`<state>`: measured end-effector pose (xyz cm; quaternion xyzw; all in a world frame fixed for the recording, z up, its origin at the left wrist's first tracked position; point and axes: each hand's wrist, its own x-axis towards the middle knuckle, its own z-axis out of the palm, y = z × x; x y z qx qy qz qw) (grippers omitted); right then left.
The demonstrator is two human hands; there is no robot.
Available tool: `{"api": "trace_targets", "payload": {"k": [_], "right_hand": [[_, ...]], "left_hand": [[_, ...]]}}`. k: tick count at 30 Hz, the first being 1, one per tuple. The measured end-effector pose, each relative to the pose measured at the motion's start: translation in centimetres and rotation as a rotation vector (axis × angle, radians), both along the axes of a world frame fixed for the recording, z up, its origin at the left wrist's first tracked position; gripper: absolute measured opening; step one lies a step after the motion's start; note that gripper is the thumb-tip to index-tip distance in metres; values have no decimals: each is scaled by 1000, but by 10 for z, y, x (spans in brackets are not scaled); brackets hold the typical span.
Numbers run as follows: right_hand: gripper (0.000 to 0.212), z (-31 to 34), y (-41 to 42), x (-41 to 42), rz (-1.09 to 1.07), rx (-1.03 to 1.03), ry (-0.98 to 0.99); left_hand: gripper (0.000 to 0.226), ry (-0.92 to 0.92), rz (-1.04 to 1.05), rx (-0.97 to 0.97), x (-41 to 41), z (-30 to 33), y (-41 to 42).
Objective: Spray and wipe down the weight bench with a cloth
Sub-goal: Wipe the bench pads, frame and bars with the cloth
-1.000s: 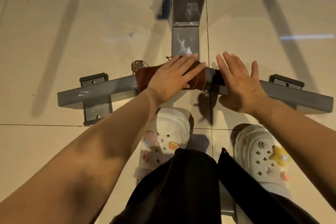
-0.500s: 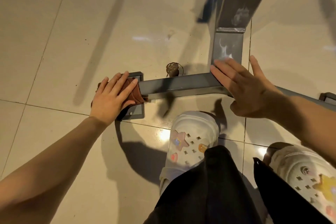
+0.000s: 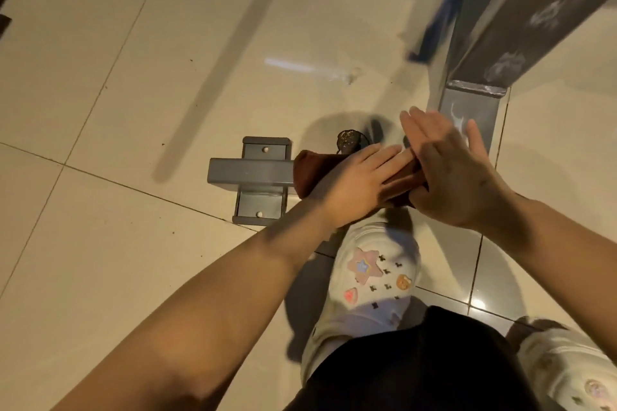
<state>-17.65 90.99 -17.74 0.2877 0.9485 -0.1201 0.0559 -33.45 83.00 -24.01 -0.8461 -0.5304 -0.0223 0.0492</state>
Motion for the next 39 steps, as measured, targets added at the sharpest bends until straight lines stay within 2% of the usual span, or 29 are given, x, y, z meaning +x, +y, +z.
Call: {"api": "trace_targets", "payload": {"k": [3,5,7,12,18,22,25,26,27,28,29,30,31,33,36,39], "right_hand": [[87,-15,-9,20,4,25,-80],[89,-28,-13,34,60,38,-133],[90,-37,-13,41,80,61,-142],[96,-39,-13,40,95,56,-86],[89,-41,-12,38,83,49,-67],[82,-45,-12,38,10,-1,46],[85,-48,-12,35,-166,-69,185],[83,-47,-11,34,-209,-119,238],[78,-43,-10,33,-228,-178,283],[72,-39,-9,34,-234,-219,330],[67,-37,-9,36,-208,-202,365],[62,-37,-9,40,-135,-113,367],[60,-41,-8,46,-61,5,326],[67,-44,-7,57,-46,113,166],[79,-42,-6,66,-135,110,-18],[82,-43,-6,63,-175,80,-30]], "left_hand": [[63,172,20,-34,-39,-3,-25],[66,89,55,-43,-78,0,-46],[58,-7,94,-68,-121,6,-71],[55,46,150,-166,-170,12,-102],[67,8,142,-141,-111,11,-63],[75,167,117,-40,-31,1,-20],[58,108,85,1,22,-5,4],[53,39,75,-6,32,-6,10],[51,62,57,-59,36,-2,12],[49,44,112,-117,35,7,13],[47,109,170,-96,31,4,7],[51,89,163,-21,22,4,3],[58,-40,155,10,14,6,-2],[58,-18,172,63,-8,-2,-21],[52,49,207,84,-46,-5,-47],[51,20,310,22,-58,4,-59]]}}
